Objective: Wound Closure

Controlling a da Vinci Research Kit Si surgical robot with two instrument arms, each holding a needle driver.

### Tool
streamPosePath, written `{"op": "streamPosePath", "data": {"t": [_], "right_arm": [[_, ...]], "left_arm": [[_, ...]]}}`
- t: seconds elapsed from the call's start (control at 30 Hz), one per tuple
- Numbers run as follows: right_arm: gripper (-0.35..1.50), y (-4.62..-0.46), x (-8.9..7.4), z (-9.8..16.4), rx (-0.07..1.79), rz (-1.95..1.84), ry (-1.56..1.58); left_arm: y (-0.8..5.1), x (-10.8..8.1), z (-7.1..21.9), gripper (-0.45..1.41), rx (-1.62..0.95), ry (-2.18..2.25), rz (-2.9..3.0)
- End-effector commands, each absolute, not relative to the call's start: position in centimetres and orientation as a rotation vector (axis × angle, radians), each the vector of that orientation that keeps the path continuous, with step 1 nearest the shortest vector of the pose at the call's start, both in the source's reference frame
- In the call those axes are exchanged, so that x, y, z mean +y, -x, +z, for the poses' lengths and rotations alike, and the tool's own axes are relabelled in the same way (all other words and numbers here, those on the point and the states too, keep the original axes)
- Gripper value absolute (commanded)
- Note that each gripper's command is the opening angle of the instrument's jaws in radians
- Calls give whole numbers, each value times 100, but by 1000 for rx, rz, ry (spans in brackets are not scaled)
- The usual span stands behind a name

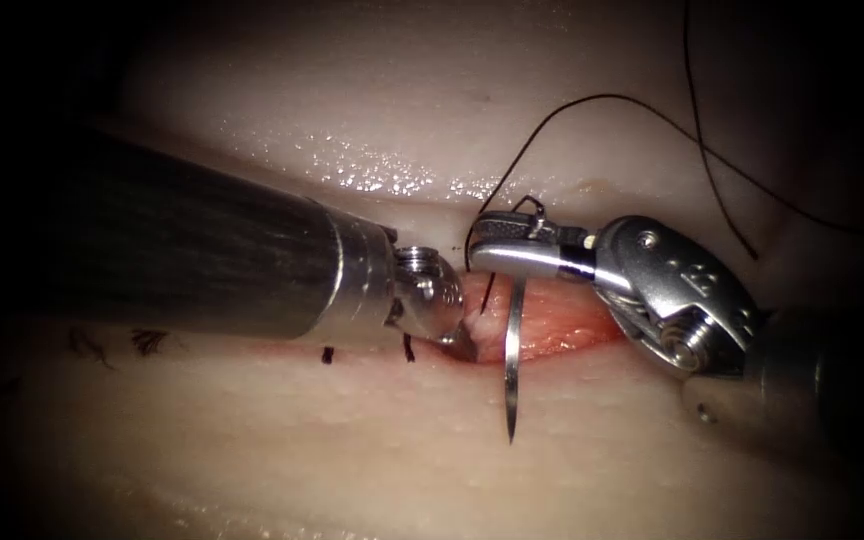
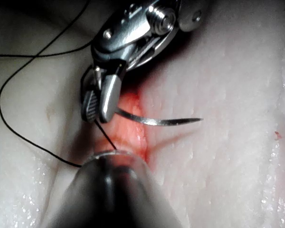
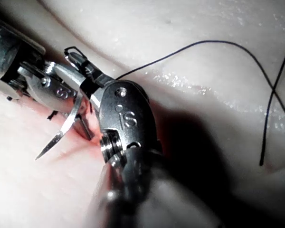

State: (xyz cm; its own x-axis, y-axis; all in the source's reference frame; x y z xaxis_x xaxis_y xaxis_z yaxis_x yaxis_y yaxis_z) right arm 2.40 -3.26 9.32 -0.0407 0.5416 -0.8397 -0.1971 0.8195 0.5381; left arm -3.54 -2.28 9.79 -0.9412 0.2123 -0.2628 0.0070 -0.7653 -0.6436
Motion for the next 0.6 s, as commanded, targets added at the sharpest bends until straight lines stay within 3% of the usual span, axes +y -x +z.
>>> {"op": "streamPosePath", "data": {"t": [0.03, 0.4, 0.53, 0.6], "right_arm": [[-35, -247, -325, 942, 1510, 595, -278], [-35, -242, -318, 963, 1524, 474, -134], [-35, -244, -325, 979, 1526, 444, -102], [-35, -244, -328, 985, 1527, 429, -86]], "left_arm": [[360, -232, 985, -45, -1030, 483, 2814], [360, -236, 976, -45, -1112, 470, 2803], [362, -237, 970, -5, -1150, 481, 2791], [362, -238, 969, 4, -1159, 486, 2790]]}}
